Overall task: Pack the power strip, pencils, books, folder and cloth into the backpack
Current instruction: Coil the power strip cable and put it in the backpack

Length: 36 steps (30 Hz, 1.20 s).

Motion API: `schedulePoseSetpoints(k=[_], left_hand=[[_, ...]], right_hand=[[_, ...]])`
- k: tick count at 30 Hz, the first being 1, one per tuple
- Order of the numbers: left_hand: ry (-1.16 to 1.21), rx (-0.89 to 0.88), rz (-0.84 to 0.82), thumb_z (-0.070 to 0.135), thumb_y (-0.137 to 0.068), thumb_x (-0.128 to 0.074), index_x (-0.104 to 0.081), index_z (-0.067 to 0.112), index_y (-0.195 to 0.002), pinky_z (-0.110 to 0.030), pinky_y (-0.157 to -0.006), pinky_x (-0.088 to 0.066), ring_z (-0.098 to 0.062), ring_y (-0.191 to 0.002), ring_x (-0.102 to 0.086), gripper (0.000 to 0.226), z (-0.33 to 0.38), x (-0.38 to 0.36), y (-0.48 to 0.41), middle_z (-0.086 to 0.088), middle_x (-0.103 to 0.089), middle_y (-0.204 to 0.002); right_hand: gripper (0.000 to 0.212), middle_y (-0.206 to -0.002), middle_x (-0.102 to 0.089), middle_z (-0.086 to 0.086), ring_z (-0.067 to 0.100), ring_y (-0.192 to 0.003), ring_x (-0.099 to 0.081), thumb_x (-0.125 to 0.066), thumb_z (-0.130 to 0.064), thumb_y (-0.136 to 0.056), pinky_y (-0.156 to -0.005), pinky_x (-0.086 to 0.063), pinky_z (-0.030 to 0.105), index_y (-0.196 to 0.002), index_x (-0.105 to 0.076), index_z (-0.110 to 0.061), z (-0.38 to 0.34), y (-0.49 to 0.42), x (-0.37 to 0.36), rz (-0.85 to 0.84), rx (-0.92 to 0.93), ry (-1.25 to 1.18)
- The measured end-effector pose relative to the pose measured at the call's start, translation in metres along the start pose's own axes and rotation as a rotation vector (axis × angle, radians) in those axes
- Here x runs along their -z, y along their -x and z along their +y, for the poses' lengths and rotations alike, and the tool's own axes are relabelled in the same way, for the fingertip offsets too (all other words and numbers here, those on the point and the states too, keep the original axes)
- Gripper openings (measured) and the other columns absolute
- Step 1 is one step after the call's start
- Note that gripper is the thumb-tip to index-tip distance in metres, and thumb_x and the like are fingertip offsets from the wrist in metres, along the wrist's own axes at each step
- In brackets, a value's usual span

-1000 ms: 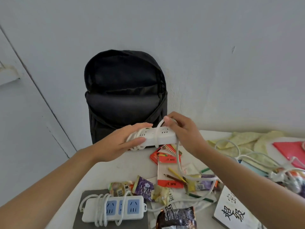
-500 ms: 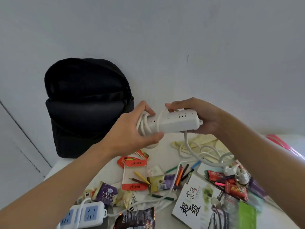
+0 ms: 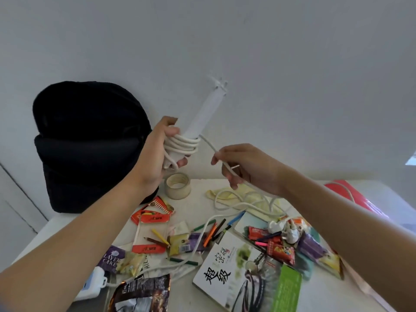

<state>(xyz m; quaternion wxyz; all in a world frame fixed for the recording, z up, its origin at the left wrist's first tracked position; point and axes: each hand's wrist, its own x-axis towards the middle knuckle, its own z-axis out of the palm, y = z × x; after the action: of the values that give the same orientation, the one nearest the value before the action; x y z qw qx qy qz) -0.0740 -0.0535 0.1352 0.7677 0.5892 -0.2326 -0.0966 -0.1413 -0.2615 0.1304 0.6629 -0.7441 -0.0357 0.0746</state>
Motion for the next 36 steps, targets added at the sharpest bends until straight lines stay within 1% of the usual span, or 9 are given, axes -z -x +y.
schedulePoseSetpoints(k=[4, 7, 11, 18, 22, 25, 28, 32, 36], left_hand=[[-0.148, 0.113, 0.215, 0.034, -0.098, -0.051, -0.052, 0.017, -0.086, -0.025, -0.046, -0.041, -0.025, -0.064, -0.057, 0.021, -0.005, 0.003, -0.009, -0.013, -0.058, -0.083], [-0.47, -0.019, 0.234, 0.058, -0.096, -0.059, -0.048, 0.018, -0.083, -0.033, -0.056, -0.043, -0.026, -0.069, -0.055, 0.043, -0.006, 0.02, -0.016, -0.008, -0.057, -0.079], [-1.126, -0.091, 0.01, 0.09, -0.078, -0.046, -0.051, 0.031, -0.094, -0.039, -0.061, -0.055, -0.022, -0.068, -0.067, 0.061, -0.003, 0.031, -0.012, -0.004, -0.069, -0.079], [-1.451, -0.264, -0.482, 0.092, -0.075, -0.051, -0.045, 0.043, -0.118, -0.036, -0.07, -0.058, -0.007, -0.075, -0.067, 0.065, -0.002, 0.004, 0.005, 0.011, -0.069, -0.09], [-1.231, -0.281, -0.496, 0.08, -0.082, -0.059, -0.05, 0.034, -0.103, -0.034, -0.063, -0.054, -0.011, -0.069, -0.064, 0.051, 0.016, 0.006, 0.007, 0.008, -0.067, -0.082], [-0.954, -0.258, -0.409, 0.07, -0.084, -0.061, -0.056, 0.027, -0.097, -0.028, -0.057, -0.05, -0.012, -0.066, -0.061, 0.045, 0.028, 0.015, 0.005, 0.003, -0.066, -0.08], [-0.697, -0.283, -0.291, 0.059, -0.09, -0.056, -0.054, 0.018, -0.088, -0.021, -0.057, -0.042, -0.01, -0.065, -0.052, 0.041, 0.029, 0.016, 0.001, 0.006, -0.056, -0.074], [-0.374, -0.228, -0.132, 0.044, -0.103, -0.045, -0.042, -0.007, -0.086, -0.028, -0.05, -0.043, -0.025, -0.058, -0.041, 0.054, 0.025, 0.021, -0.01, -0.026, -0.034, -0.073], [-0.355, -0.212, 0.042, 0.035, -0.11, -0.04, -0.049, 0.002, -0.101, -0.026, -0.046, -0.039, -0.02, -0.054, -0.048, 0.036, 0.027, 0.036, -0.024, -0.016, -0.044, -0.076]], right_hand=[[0.027, -0.046, -0.054, -0.004, 0.013, -0.038, -0.045, -0.062, -0.034, -0.098, -0.046, -0.041, 0.024, -0.086, -0.065, -0.011, -0.003, 0.016, 0.001, -0.014, 0.042, 0.709], [0.02, -0.052, -0.048, -0.013, 0.001, -0.048, -0.043, -0.059, -0.04, -0.098, -0.054, -0.038, 0.024, -0.085, -0.064, -0.026, -0.006, 0.021, 0.002, 0.071, 0.252, 1.143], [0.03, -0.062, -0.055, -0.01, 0.002, -0.053, -0.044, -0.06, -0.05, -0.094, -0.053, -0.04, 0.028, -0.092, -0.072, -0.022, -0.01, 0.014, 0.003, 0.31, 0.586, 1.116], [0.039, -0.069, -0.054, -0.01, 0.011, -0.058, -0.048, -0.073, -0.057, -0.075, -0.053, -0.045, 0.032, -0.076, -0.066, -0.018, -0.03, -0.004, -0.003, 0.344, 0.777, 1.048], [0.038, -0.065, -0.055, 0.0, 0.012, -0.06, -0.045, -0.085, -0.042, -0.072, -0.058, -0.036, 0.026, -0.077, -0.07, -0.008, -0.047, -0.011, 0.014, 0.101, 0.424, 0.686], [0.036, -0.07, -0.053, 0.011, 0.018, -0.066, -0.05, -0.071, -0.026, -0.088, -0.062, -0.039, 0.023, -0.08, -0.062, 0.007, -0.046, -0.015, 0.032, -0.04, 0.211, 0.29], [0.032, -0.073, -0.047, 0.011, 0.017, -0.064, -0.046, -0.056, -0.024, -0.099, -0.062, -0.046, 0.024, -0.075, -0.064, -0.004, -0.031, -0.026, 0.023, -0.088, 0.113, 0.042], [0.047, -0.061, -0.035, 0.004, 0.019, -0.057, -0.04, -0.048, -0.045, -0.102, -0.069, -0.047, 0.031, -0.074, -0.049, -0.008, -0.002, -0.033, 0.002, -0.114, -0.039, 0.175], [0.046, -0.053, -0.044, -0.001, 0.016, -0.05, -0.045, -0.052, -0.034, -0.104, -0.068, -0.048, 0.033, -0.063, -0.046, -0.012, 0.012, -0.03, -0.003, -0.139, -0.166, 0.67]])
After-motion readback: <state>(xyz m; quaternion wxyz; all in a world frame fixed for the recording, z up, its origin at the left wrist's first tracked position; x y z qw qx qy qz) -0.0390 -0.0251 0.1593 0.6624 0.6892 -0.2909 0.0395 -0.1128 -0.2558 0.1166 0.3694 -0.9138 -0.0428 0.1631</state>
